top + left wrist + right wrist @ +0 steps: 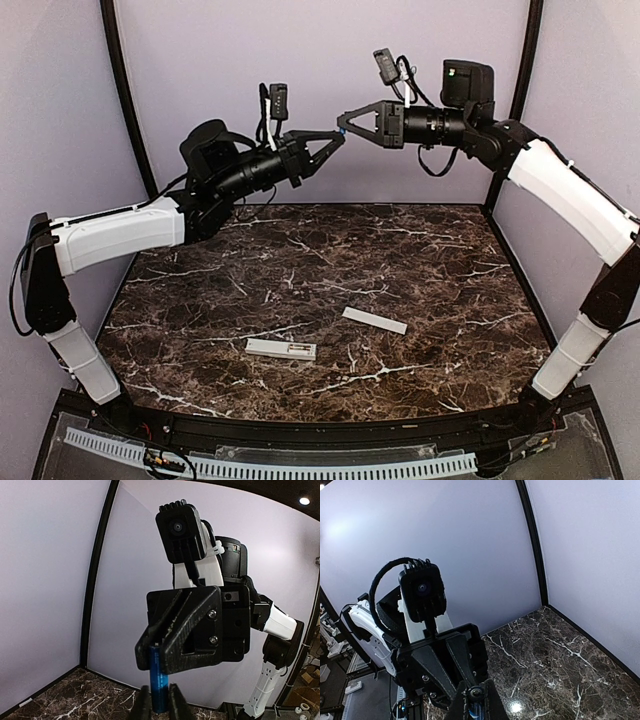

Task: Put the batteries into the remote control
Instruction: Pass from the left arm to the right, then move the remote control without the battery cover to the center of the board.

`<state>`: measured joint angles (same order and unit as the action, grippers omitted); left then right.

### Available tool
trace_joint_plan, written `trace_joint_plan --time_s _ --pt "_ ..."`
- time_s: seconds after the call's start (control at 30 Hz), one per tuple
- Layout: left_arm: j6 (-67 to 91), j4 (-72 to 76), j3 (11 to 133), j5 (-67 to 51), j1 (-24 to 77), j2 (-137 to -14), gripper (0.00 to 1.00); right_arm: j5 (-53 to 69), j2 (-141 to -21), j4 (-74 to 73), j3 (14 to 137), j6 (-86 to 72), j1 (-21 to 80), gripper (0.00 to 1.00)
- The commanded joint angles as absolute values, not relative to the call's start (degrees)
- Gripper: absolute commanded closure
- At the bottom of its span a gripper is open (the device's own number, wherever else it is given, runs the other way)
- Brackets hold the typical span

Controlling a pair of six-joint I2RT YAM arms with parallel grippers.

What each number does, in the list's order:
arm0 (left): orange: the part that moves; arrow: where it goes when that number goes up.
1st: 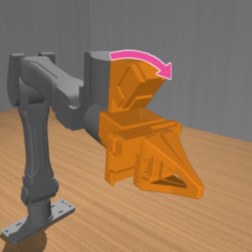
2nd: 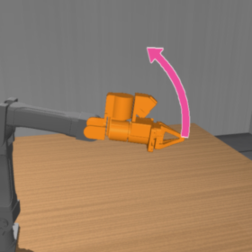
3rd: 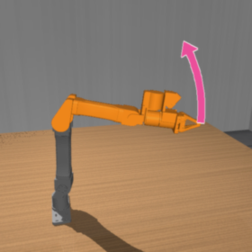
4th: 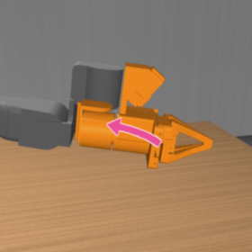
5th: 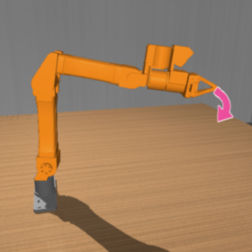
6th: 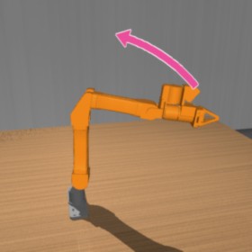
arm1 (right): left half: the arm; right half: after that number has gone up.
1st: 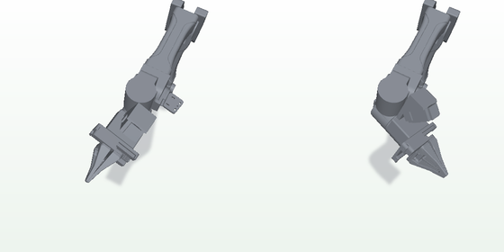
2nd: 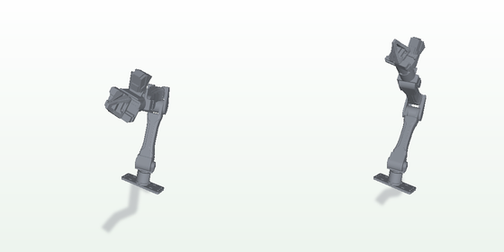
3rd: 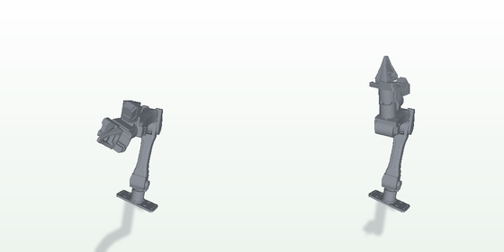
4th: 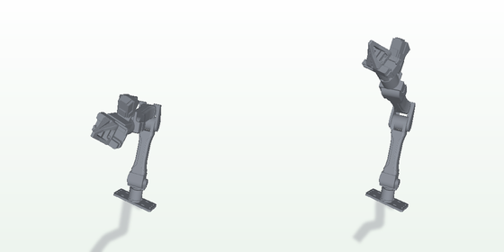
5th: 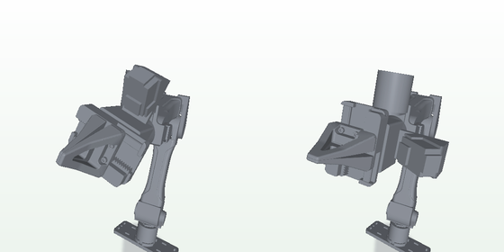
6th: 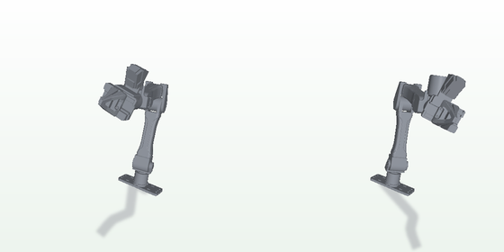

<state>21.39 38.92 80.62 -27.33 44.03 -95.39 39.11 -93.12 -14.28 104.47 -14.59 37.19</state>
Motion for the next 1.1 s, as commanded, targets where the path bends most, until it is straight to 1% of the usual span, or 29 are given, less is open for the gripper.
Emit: trace_joint_plan --time_s 0.0,0.03,0.07,0.1,0.17,0.23,0.3,0.4,0.47,0.5,0.53,0.57,0.6,0.63,0.7,0.8,0.87,0.97,1.07 --pt "20.05 36.67 79.38 -26.21 44.09 -94.17 0.67 40.69 -93.76 -16.49 105.79 -13.96 37.12 1.0" --pt "19.76 36.44 78.86 -26.24 43.94 -93.85 0.48 40.49 -93.6 -16.65 105.43 -13.85 36.95 1.0" --pt "19.55 36.03 78.5 -26.36 43.81 -93.69 0.4 40.33 -93.26 -16.55 104.99 -13.81 36.73 1.0" --pt "19.06 35.77 77.79 -26.36 43.75 -93.27 0.27 40.14 -92.9 -16.42 104.27 -13.94 36.47 1.0" --pt "17.72 34.65 76.66 -26.51 43.57 -92.45 0.16 39.87 -92.37 -16.08 103.17 -14.57 35.67 1.0" --pt "15.32 31.99 75.59 -26.36 43.36 -91.38 0.1 39.54 -91.93 -16.27 102.24 -14.92 35.0 1.0" --pt "11.96 25.72 74.26 -25.64 43.27 -89.74 0.05 38.97 -91.33 -16.57 101.25 -14.86 34.3 1.0" --pt "4.77 17.92 70.08 -23.86 43.24 -86.79 0.03 39.38 -90.36 -16.36 98.54 -14.98 32.68 1.0" --pt "-3.36 9.77 68.39 -23.45 43.24 -84.8 0.02 39.97 -90.01 -16.64 96.92 -14.54 31.53 1.0" --pt "-9.45 1.78 68.25 -24.08 43.24 -84.15 0.02 40.24 -89.86 -17.12 96.38 -13.67 31.04 1.0" --pt "-12.81 -2.71 68.77 -24.61 43.24 -84.3 0.02 40.46 -89.75 -17.66 95.95 -12.67 30.62 1.0" --pt "-19.86 -12.76 69.32 -25.95 43.2 -84.78 0.02 40.58 -89.74 -18.39 95.71 -11.55 30.34 1.0" --pt "-23.24 -17.54 70.77 -26.11 43.21 -86.1 0.02 40.79 -89.71 -18.93 95.46 -10.65 30.06 1.0" --pt "-28.4 -25.35 71.33 -24.9 43.27 -86.78 0.03 41.17 -89.8 -19.29 95.19 -9.76 29.8 1.0" --pt "-34.18 -31.62 71.93 -21.27 43.32 -88.4 0.03 41.66 -90.24 -20.41 94.89 -8.17 29.42 1.0" --pt "-43.56 -35.73 69.12 -17.34 43.16 -90.83 0.06 42.27 -90.89 -22.12 95.18 -5.76 29.27 1.0" --pt "-46.92 -38.85 68.05 -15.95 42.94 -92.73 0.06 42.06 -90.97 -23.01 95.04 -4.41 29.27 1.0" --pt "-47.95 -40.59 68.07 -18.67 42.44 -94.02 0.06 42.26 -90.7 -23.67 94.37 -3.03 29.22 1.0" --pt "-47.84 -42.28 68.65 -22.51 42.45 -95.12 0.04 42.61 -89.99 -23.82 93.12 -2.15 29.25 1.0"
